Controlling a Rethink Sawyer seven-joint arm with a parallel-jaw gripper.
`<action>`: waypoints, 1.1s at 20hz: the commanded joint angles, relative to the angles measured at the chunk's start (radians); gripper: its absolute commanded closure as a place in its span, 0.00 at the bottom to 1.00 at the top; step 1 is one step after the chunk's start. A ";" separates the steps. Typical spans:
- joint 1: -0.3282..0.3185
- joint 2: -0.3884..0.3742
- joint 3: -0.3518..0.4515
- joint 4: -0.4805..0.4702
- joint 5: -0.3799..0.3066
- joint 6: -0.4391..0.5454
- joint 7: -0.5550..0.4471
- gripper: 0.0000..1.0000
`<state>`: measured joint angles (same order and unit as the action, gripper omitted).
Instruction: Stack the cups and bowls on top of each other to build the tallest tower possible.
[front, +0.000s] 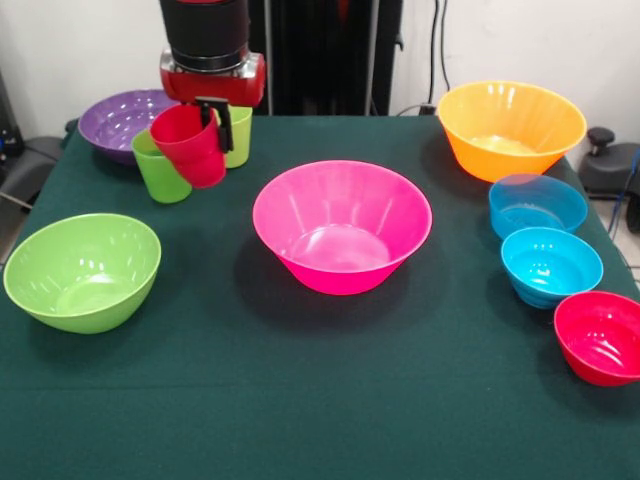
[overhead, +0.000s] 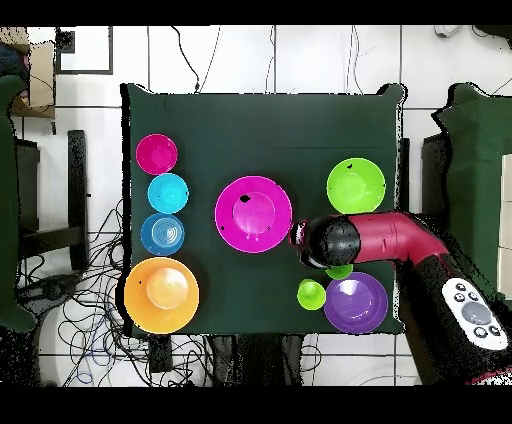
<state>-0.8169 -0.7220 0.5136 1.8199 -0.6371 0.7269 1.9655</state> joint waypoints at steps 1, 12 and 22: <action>0.074 -0.004 -0.099 0.037 0.035 -0.089 0.217 1.00; 0.187 -0.010 -0.189 0.045 0.081 -0.160 0.290 1.00; 0.262 -0.001 -0.246 0.045 0.143 -0.181 0.315 1.00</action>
<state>-0.6004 -0.7228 0.3105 1.8220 -0.5257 0.6241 2.0950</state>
